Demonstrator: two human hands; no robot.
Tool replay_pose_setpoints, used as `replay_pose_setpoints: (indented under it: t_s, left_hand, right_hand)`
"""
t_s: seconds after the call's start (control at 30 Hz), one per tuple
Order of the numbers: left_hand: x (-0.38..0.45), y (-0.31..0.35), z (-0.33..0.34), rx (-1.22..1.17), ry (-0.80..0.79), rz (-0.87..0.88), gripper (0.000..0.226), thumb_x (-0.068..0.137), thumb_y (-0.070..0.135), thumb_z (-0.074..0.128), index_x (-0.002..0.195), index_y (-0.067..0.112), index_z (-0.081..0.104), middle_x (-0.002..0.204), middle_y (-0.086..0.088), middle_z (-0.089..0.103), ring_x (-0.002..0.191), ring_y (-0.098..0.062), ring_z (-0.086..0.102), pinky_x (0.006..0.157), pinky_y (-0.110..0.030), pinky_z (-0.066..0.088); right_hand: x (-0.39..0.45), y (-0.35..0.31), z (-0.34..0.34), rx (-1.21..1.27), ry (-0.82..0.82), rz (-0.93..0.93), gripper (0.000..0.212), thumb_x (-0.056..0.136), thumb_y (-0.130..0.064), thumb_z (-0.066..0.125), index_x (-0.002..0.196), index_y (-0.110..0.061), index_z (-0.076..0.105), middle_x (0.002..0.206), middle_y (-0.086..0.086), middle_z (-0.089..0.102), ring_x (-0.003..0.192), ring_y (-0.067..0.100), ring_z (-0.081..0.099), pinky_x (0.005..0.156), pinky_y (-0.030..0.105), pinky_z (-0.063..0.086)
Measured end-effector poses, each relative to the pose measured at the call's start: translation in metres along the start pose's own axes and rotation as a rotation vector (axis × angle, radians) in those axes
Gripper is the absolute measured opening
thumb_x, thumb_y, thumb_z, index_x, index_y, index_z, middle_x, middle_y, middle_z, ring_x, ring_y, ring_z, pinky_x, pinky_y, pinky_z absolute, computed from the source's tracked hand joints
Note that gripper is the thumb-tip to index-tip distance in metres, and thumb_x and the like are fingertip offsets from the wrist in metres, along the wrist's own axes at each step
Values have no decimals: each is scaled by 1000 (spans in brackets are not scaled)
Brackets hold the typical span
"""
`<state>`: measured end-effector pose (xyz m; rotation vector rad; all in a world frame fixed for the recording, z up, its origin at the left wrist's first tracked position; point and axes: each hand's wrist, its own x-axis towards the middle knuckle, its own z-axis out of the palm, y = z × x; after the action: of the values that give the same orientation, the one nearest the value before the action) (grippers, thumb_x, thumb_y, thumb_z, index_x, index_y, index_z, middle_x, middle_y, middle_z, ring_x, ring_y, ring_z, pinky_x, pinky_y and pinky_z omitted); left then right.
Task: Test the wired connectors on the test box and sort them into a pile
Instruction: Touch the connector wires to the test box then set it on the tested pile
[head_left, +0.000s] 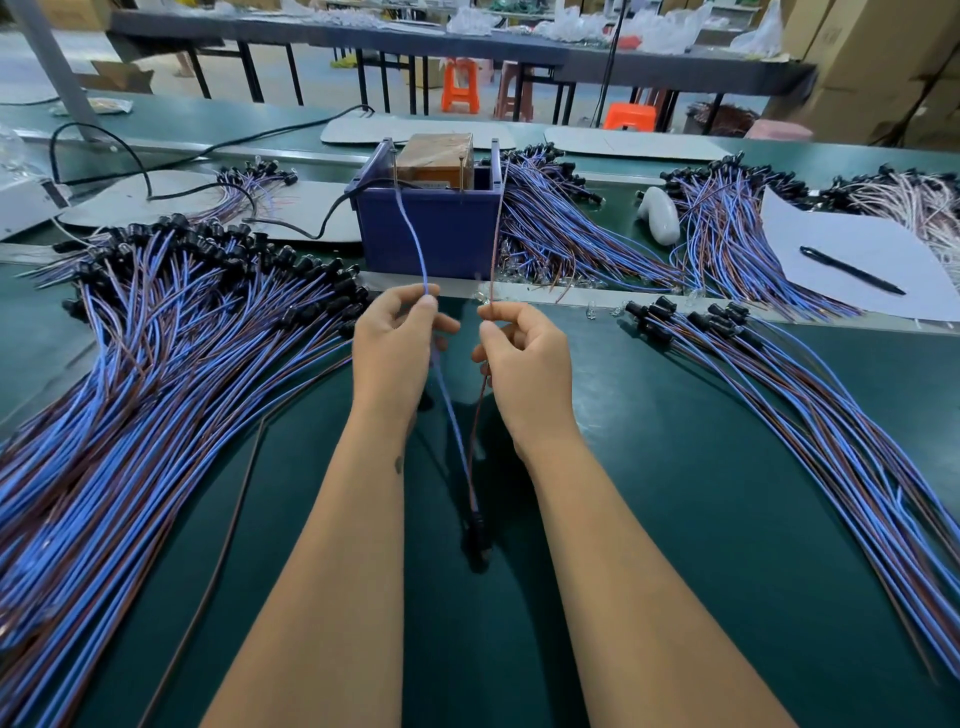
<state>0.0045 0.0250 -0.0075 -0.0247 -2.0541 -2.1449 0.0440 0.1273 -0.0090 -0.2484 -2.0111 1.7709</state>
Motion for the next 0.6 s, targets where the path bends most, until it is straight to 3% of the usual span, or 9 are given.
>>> replay_pose_setpoints:
  t_s: [0.1, 0.2, 0.27, 0.33, 0.4, 0.5, 0.6]
  left_hand:
    - [-6, 4, 8, -40, -103, -1, 18, 98, 15, 56, 93, 18, 72, 65, 14, 66, 54, 0, 53, 52, -13, 42]
    - [-10, 5, 10, -129, -191, -34, 17, 98, 15, 58, 89, 11, 72, 67, 1, 66, 53, -10, 54, 48, -17, 44]
    - [-8, 5, 7, -132, -159, -42, 18, 97, 17, 59, 84, 13, 71, 69, -3, 65, 58, -14, 55, 58, -25, 49]
    - [-3, 4, 4, -206, -92, -70, 22, 99, 16, 56, 80, 16, 67, 54, 7, 54, 48, -8, 46, 52, -21, 43]
    - [1, 6, 1, -390, -62, -118, 24, 101, 15, 53, 78, 15, 61, 49, 9, 45, 42, -5, 39, 43, -17, 35]
    - [3, 6, -3, -541, -49, -159, 28, 101, 13, 52, 74, 14, 52, 50, 7, 48, 42, -5, 44, 41, -18, 39]
    - [3, 4, -6, -524, -28, -205, 28, 99, 16, 56, 72, 15, 52, 52, 7, 53, 44, -7, 47, 43, -20, 42]
  right_hand:
    - [-2, 0, 3, -44, -84, -53, 18, 91, -6, 58, 91, -22, 68, 70, 3, 65, 67, 15, 59, 69, 38, 52]
    - [-3, 1, 5, -102, -144, -54, 15, 91, -8, 59, 91, -19, 69, 70, 4, 66, 68, 19, 60, 69, 40, 52]
    - [-3, 0, 3, 28, -173, 1, 16, 95, -9, 56, 91, -16, 71, 64, -1, 64, 60, 11, 57, 60, 29, 49]
    - [-1, -3, -3, 227, -219, 97, 22, 100, -7, 49, 101, -15, 69, 64, -1, 64, 54, 7, 54, 55, 19, 45]
    - [2, -2, -10, 226, -302, 87, 33, 98, 0, 49, 117, -24, 63, 70, 0, 66, 60, 10, 55, 60, 19, 47]
    - [1, -2, -14, 162, -523, -31, 59, 89, 9, 59, 131, -33, 55, 86, 2, 63, 75, 16, 54, 78, 24, 50]
    - [-2, -4, -12, 435, -651, 1, 39, 93, 0, 58, 120, -26, 64, 87, -1, 68, 76, 12, 63, 78, 23, 53]
